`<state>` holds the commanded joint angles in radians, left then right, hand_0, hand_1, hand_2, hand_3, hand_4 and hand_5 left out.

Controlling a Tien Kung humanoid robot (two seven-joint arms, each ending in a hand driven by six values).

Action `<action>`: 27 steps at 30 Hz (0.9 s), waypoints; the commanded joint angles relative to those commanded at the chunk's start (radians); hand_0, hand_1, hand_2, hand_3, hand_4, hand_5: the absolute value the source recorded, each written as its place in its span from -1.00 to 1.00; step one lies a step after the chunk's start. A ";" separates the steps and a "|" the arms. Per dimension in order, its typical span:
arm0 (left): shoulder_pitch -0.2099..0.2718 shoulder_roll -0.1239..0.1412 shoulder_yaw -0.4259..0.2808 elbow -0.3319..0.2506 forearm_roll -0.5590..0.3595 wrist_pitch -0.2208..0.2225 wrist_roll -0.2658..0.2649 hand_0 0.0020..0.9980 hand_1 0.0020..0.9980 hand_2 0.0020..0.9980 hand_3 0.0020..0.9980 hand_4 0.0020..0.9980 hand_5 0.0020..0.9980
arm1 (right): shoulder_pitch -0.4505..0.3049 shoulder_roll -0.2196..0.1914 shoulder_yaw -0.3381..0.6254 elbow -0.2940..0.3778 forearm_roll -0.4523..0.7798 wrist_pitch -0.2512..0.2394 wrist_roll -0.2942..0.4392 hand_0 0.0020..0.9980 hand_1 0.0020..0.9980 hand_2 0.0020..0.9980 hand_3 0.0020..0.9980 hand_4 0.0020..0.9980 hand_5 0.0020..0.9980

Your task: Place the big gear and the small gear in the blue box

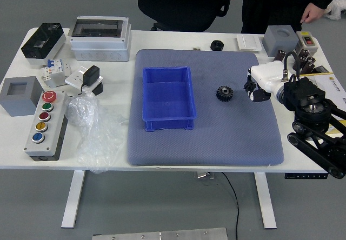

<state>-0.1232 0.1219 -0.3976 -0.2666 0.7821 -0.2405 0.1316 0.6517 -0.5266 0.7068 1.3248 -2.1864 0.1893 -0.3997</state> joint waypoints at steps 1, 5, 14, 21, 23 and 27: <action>0.000 0.001 -0.001 0.000 0.000 0.000 0.000 0.72 0.65 0.64 0.54 0.19 -0.26 | 0.004 -0.003 -0.002 0.006 0.000 0.002 -0.001 -0.12 -0.21 -0.11 0.16 -0.08 -0.40; 0.001 0.004 -0.003 0.000 0.001 0.000 0.000 0.72 0.65 0.64 0.54 0.19 -0.26 | 0.018 -0.015 -0.009 0.031 0.001 0.009 -0.004 -0.12 -0.21 -0.11 0.16 -0.08 -0.40; 0.004 0.010 -0.006 0.000 0.001 -0.001 0.001 0.72 0.65 0.64 0.55 0.19 -0.26 | 0.046 -0.027 -0.024 0.110 -0.008 0.024 -0.013 -0.11 -0.21 -0.12 0.16 -0.10 -0.40; 0.007 0.014 -0.003 0.001 -0.001 -0.003 0.001 0.72 0.65 0.64 0.54 0.19 -0.26 | 0.108 0.004 -0.075 0.146 -0.001 0.037 -0.018 -0.10 -0.21 -0.12 0.16 -0.10 -0.39; 0.008 0.014 -0.001 0.000 -0.002 -0.003 0.001 0.72 0.65 0.64 0.54 0.19 -0.26 | 0.130 0.022 -0.092 0.142 0.004 0.039 -0.018 -0.10 -0.21 -0.12 0.16 -0.10 -0.39; 0.009 0.015 0.005 0.000 -0.004 -0.004 0.001 0.72 0.65 0.64 0.54 0.19 -0.26 | 0.171 0.070 -0.123 0.120 0.014 0.038 -0.017 -0.10 -0.21 -0.12 0.16 -0.11 -0.39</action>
<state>-0.1147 0.1371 -0.3925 -0.2662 0.7786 -0.2442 0.1329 0.8225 -0.4570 0.5838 1.4447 -2.1721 0.2275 -0.4165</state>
